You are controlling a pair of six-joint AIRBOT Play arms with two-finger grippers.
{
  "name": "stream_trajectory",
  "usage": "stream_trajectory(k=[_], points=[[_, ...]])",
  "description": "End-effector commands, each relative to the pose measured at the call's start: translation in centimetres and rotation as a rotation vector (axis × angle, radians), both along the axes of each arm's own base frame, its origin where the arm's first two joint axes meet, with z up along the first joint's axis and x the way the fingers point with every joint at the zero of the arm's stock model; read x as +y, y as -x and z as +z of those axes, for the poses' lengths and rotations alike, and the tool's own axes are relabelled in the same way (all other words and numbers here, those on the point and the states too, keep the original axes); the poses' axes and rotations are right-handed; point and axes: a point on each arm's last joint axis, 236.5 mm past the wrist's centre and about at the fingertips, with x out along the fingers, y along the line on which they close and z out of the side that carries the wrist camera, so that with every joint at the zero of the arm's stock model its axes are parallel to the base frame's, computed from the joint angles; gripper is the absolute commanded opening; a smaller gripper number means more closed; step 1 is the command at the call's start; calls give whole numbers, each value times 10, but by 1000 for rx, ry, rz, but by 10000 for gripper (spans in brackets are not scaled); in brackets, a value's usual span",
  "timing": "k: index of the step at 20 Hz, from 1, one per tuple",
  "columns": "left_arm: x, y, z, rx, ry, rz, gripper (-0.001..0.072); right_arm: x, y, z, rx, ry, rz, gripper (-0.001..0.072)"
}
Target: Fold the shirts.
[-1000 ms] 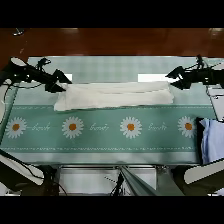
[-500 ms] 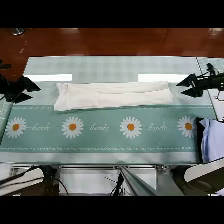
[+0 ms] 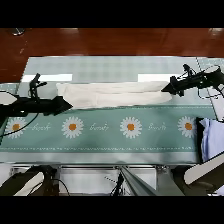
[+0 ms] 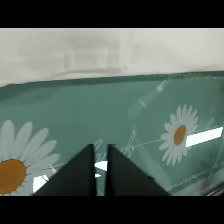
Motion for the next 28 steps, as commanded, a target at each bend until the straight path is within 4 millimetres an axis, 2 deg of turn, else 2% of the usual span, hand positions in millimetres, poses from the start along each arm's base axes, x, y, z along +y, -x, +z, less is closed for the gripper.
stream_trajectory(k=[1, 3, 5, 8, 10, 13, 15, 18, 20, 21, 23, 24, 25, 26, 27, 28], points=[[-42, 4, 6, -71, 62, -100, 21, -20, 32, 24, 22, 136, 112, 25], [-61, -2, 12, -109, 82, -97, 21, -40, 54, 55, -7, 236, 125, 25], [-88, -2, 8, -129, 66, -147, 20, -38, 72, 92, -103, 265, 99, 25], [-145, 0, -5, -111, 52, -261, 20, -21, 113, 135, -215, 305, 85, 26], [-187, -3, -14, -98, 37, -348, 19, -7, 142, 156, -277, 313, 71, 25], [-243, -14, -29, -54, -26, -466, 19, 19, 178, 182, -356, 276, 48, 26], [-276, -18, -41, -25, -78, -532, 18, 34, 195, 196, -410, 250, 45, 26], [-328, 0, -51, 25, -67, -612, 19, 40, 206, 211, -452, 252, 21, 26], [-357, 30, -62, 75, -48, -658, 20, 43, 209, 212, -445, 243, 21, 26], [-372, 52, -65, 117, -10, -677, 20, 43, 209, 212, -444, 243, 21, 26], [-393, 88, -65, 159, 45, -734, 20, 42, 208, 213, -449, 245, 17, 26], [-399, 98, -61, 163, 60, -749, 20, 42, 208, 213, -449, 245, 17, 26], [-401, 99, -56, 163, 70, -754, 21, 42, 208, 213, -449, 245, 17, 26], [-398, 92, -49, 154, 77, -757, 20, 42, 208, 213, -448, 245, 17, 26], [-392, 76, -39, 132, 86, -754, 21, 42, 208, 213, -448, 245, 18, 26], [-379, 49, -28, 112, 98, -710, 20, 44, 208, 213, -446, 242, 18, 26]])
